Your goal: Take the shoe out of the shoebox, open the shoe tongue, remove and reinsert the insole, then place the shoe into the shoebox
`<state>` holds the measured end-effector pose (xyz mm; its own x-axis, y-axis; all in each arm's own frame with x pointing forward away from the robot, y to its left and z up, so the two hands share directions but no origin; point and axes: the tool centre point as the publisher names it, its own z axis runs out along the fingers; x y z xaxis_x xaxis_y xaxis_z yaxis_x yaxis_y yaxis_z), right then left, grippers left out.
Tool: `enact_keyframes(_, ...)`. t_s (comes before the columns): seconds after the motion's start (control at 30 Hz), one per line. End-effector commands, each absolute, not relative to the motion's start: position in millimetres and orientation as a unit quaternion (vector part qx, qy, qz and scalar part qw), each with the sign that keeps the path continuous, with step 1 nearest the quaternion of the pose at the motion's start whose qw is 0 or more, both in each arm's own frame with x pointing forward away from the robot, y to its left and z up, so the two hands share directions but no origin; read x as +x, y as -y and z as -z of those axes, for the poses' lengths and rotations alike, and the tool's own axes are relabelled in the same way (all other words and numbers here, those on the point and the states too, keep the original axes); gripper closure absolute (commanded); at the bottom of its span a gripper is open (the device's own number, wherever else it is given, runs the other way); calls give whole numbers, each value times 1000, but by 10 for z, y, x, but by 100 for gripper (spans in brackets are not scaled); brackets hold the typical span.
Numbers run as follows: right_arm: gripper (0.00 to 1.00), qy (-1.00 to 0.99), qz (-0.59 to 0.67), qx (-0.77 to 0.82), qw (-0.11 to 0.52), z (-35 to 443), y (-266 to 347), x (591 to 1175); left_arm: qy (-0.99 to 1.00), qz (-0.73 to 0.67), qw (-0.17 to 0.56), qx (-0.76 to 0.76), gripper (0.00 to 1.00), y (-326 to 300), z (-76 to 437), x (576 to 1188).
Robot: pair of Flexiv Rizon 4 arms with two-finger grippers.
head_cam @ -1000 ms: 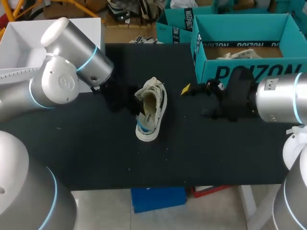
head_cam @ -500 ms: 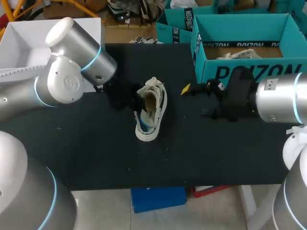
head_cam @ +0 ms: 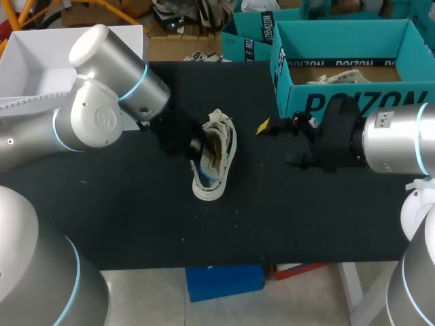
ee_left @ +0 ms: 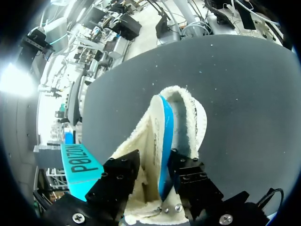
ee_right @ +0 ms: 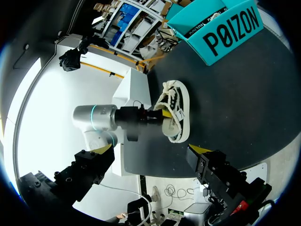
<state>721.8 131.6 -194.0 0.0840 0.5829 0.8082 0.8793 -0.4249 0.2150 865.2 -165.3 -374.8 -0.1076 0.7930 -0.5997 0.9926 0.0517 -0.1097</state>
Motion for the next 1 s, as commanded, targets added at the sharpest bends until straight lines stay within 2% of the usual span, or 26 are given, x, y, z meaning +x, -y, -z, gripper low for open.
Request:
enact_keyframes(0.03,0,510,445,-717,166,1939,-1319,7220,-694,264,199,639,33,1552,3659,8532)
enact_keyframes(0.1,0,510,445,-717,166,1939,-1319,7220,-690,267,202,641,37,1529,3620,8491)
enact_keyframes(0.17,0,510,445,-717,166,1939,-1319,7220,-688,271,204,642,49,1511,3588,8455)
enact_keyframes(0.2,0,510,445,-717,166,1939,-1319,7220,-687,271,205,643,51,1504,3576,8435)
enact_keyframes(0.6,0,510,445,-717,166,1939,-1319,7220,-679,275,188,654,58,1545,3656,8285)
enact_keyframes(0.7,0,510,445,-717,166,1939,-1319,7220,-679,275,185,655,62,1558,3677,8284)
enact_keyframes(0.77,0,510,445,-717,166,1939,-1319,7220,-679,273,184,656,71,1563,3686,8292)
enact_keyframes(0.87,0,510,445,-717,166,1939,-1319,7220,-678,272,183,658,100,1566,3685,8294)
enact_keyframes(1.0,0,510,445,-717,166,1939,-1319,7220,-678,269,180,660,100,1578,3703,8318)
